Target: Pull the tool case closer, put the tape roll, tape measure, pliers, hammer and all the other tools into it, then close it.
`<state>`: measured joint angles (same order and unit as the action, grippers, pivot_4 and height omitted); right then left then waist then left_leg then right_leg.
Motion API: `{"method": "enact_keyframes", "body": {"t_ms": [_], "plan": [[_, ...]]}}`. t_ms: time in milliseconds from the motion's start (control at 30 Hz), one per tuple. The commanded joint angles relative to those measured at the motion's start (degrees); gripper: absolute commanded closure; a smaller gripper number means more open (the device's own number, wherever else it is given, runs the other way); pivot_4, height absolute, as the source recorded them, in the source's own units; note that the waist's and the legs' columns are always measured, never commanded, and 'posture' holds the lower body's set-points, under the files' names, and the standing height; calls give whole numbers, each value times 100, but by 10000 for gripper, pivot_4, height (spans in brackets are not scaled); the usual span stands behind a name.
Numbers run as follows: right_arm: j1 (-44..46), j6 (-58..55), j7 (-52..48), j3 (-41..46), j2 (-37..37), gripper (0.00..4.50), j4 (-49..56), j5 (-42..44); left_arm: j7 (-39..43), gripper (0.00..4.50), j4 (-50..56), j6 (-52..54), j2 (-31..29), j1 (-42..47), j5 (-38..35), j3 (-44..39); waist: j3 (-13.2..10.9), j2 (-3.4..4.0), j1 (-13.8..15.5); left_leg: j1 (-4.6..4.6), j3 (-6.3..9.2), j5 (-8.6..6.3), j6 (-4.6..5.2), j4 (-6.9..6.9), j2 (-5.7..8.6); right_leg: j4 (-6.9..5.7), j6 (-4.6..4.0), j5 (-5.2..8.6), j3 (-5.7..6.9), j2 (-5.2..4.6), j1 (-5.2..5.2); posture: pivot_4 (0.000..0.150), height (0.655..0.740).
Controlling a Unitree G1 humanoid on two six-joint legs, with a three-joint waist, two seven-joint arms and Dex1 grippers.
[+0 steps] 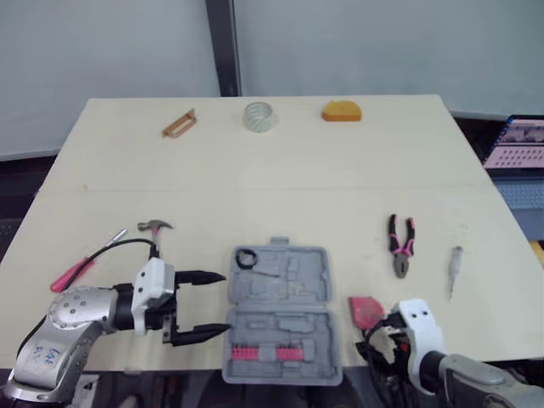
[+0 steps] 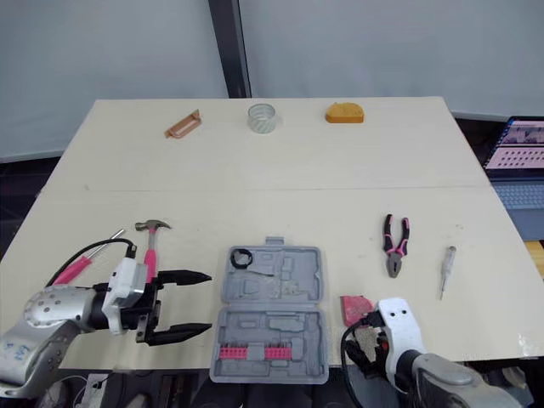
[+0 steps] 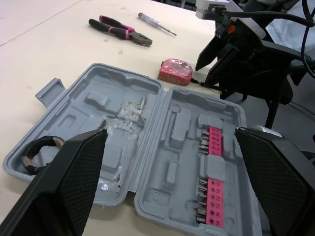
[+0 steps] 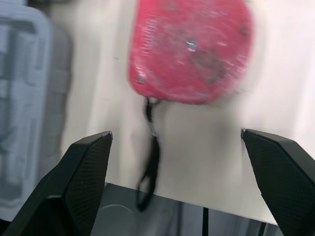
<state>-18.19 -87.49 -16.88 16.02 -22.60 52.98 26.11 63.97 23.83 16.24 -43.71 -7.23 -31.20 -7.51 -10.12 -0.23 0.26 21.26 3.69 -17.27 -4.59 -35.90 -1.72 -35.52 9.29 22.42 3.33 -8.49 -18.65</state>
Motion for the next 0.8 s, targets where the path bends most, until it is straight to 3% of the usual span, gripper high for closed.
{"method": "enact_keyframes", "body": {"t_ms": [33,200,433,633,800], "plan": [[27,-173,-279,376,-191,377,258,151,35,0,85,-154,27,33,28,56,-1,2,-5,0,0,0,0,0,0,0,0,0,0,0,0,1500,7400],[-249,517,-1483,714,-1366,377,110,636,73,0,57,-355,-20,99,189,162,-5,7,9,1,-2,0,1,-2,0,2,0,0,0,0,1,1500,7400],[-311,3871,-3386,229,-3257,377,-1384,-96,337,0,-73,-899,148,224,183,233,-8,2,31,-3,-11,-3,6,-9,0,26,1,-1,-2,0,5,1500,7400],[392,6346,-4383,-795,-3820,377,-2671,-1009,486,0,-117,-1246,283,77,117,182,-16,-13,36,-1,-12,-3,6,-14,0,29,4,-2,0,-1,7,1500,7400],[957,7435,-4712,-1543,-3795,377,-3413,-1533,417,0,-125,-1453,398,-10,158,150,-19,-16,54,0,-12,-3,6,-17,0,34,6,-3,3,-2,11,1500,7400]]}}
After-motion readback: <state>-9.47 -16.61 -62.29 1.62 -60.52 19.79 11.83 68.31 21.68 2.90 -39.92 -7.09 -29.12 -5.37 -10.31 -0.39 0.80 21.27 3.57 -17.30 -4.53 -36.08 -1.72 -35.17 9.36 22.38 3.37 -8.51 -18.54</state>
